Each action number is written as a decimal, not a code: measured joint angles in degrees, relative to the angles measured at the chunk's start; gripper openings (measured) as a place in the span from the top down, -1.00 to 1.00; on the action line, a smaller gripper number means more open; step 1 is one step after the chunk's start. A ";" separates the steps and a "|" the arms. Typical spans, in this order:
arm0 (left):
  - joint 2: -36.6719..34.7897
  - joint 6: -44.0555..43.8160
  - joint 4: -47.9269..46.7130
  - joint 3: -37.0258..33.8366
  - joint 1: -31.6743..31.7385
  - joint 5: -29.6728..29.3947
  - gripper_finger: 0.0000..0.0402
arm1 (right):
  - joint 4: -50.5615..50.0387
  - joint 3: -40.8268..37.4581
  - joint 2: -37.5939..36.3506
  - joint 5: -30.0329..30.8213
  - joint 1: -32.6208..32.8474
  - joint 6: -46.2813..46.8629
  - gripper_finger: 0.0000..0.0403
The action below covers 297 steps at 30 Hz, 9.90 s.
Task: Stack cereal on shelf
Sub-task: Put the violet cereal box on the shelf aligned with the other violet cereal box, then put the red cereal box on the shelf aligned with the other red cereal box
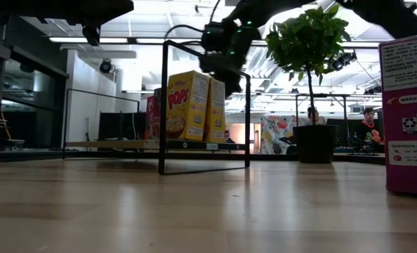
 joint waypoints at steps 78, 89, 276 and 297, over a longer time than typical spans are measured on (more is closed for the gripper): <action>0.01 -1.65 -1.36 0.00 0.22 -5.88 1.00 | 31.11 -63.86 -48.56 -1.55 50.81 1.63 -0.84; 0.02 -1.64 -1.97 0.00 0.22 -5.88 1.00 | 30.91 -63.88 -41.44 -0.74 50.81 -2.29 -0.84; 15.84 -12.50 -24.50 -0.63 27.79 14.76 1.00 | 36.54 -51.23 -49.42 33.01 29.91 14.07 1.00; 2.50 -9.02 -26.74 2.54 20.38 30.73 1.00 | 36.18 -51.20 -49.45 33.35 29.91 4.65 1.00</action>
